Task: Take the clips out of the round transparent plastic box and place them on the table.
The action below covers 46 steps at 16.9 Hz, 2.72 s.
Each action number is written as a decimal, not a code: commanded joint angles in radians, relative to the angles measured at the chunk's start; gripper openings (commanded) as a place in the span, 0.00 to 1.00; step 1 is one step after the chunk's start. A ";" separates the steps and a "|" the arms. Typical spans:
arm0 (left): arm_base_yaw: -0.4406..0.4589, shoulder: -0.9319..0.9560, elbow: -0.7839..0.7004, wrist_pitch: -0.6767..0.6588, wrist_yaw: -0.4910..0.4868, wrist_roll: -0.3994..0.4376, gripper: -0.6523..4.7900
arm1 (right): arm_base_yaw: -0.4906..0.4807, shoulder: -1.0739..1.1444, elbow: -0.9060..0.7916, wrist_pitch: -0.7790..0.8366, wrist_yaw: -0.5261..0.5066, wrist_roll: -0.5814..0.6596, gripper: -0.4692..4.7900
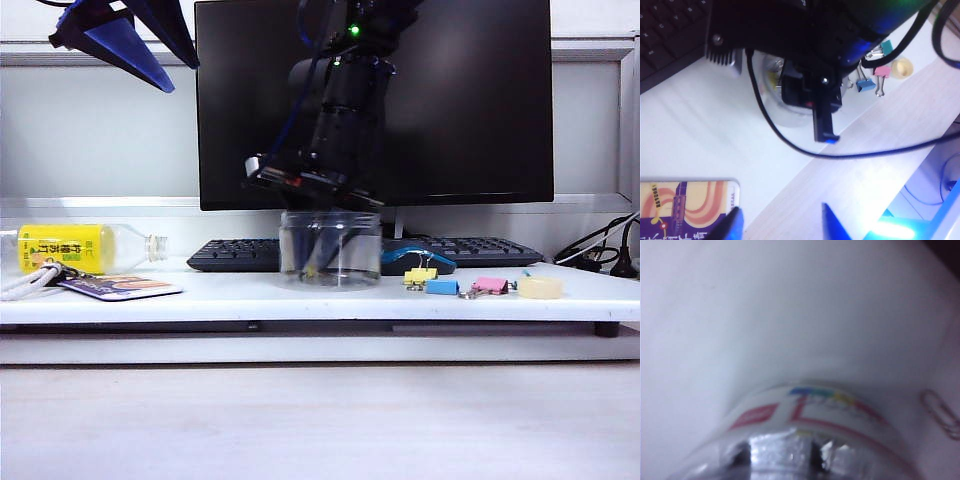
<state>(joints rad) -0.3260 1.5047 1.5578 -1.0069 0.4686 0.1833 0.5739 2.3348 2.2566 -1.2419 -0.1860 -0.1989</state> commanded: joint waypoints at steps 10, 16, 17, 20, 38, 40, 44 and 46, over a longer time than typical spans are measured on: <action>-0.001 -0.010 0.000 0.013 0.008 0.003 0.51 | -0.006 0.024 0.003 0.008 0.103 0.012 0.26; -0.001 -0.022 0.000 0.014 0.009 0.003 0.51 | -0.006 0.055 0.003 0.018 0.076 0.013 0.16; -0.001 -0.022 0.000 0.014 0.008 0.003 0.51 | -0.006 0.054 0.004 0.022 0.075 0.013 0.15; -0.001 -0.022 0.000 0.016 0.008 0.004 0.51 | -0.006 0.054 0.005 0.018 0.066 0.016 0.11; 0.000 -0.022 0.000 0.023 0.007 0.011 0.50 | -0.006 0.018 0.245 -0.134 -0.018 0.111 0.10; -0.001 -0.023 0.000 0.021 0.008 0.011 0.50 | -0.006 0.005 0.245 -0.137 -0.017 0.118 0.10; -0.001 -0.035 0.000 0.019 0.012 0.019 0.50 | -0.015 -0.054 0.245 -0.129 -0.085 0.118 0.10; 0.000 -0.044 0.000 0.020 0.031 0.019 0.50 | -0.027 -0.076 0.245 -0.134 -0.079 0.121 0.10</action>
<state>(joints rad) -0.3260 1.4708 1.5566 -0.9913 0.4786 0.1940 0.5545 2.2765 2.4962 -1.3808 -0.2626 -0.0841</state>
